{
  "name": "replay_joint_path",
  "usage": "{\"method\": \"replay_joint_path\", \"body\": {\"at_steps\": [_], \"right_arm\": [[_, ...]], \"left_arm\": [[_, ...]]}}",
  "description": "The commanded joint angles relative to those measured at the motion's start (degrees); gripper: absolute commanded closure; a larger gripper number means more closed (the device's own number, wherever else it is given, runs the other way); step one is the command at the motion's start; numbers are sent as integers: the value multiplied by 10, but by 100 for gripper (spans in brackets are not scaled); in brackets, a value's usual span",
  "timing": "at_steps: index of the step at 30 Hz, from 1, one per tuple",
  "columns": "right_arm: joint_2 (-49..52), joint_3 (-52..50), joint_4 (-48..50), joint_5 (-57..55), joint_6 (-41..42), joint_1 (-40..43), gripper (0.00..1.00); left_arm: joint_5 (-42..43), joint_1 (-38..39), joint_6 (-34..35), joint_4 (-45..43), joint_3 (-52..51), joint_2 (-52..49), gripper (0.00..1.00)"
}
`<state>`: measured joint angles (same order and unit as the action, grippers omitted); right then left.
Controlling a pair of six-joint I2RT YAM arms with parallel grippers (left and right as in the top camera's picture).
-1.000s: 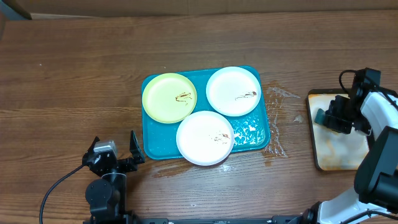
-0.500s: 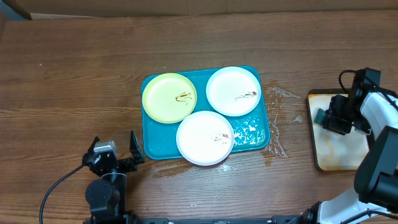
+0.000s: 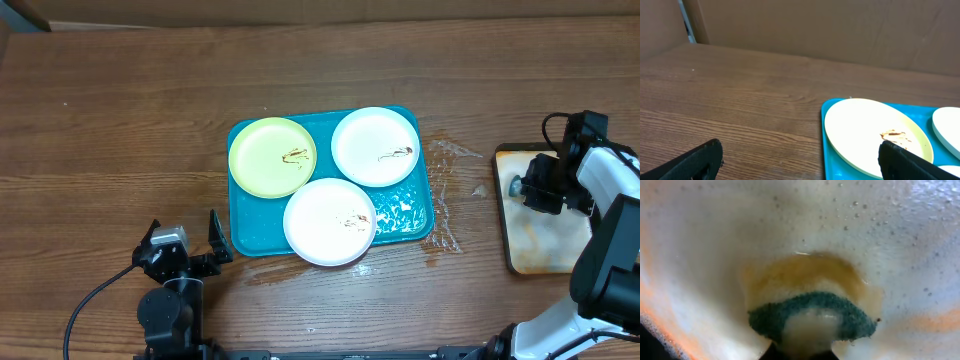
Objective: Clean dirty plates on tray and stack at the side
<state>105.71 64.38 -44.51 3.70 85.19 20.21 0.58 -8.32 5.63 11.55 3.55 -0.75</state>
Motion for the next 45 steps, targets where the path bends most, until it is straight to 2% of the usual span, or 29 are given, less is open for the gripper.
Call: {"method": "replay_joint_path", "body": {"at_steps": [1,7,12,19,21,30,37,42,45], "right_arm": [[8,-1,8,5,-24,-3,96],[8,8,1,5,-102,-3,96],[8,31,-2,-10,-301,-3,96],[8,56,-34,-102,-507,-3,96],[8,58,-34,-114,-588,-3,96],[8,59,-47,-123,-813,-3,96],[8,59,-28,-145,-876,-3,96],[8,59,-4,-46,-1018,-3,96],[7,59,-4,-33,-1056,-3,96]], "left_arm": [[-6,0,-7,0,-2,5,0],[-6,0,-7,0,-2,5,0],[-5,0,-7,0,-2,5,0],[-5,0,-7,0,-2,5,0],[-6,0,-7,0,-2,5,0],[-5,0,-7,0,-2,5,0],[-6,0,-7,0,-2,5,0],[-6,0,-7,0,-2,5,0],[-6,0,-7,0,-2,5,0]]}}
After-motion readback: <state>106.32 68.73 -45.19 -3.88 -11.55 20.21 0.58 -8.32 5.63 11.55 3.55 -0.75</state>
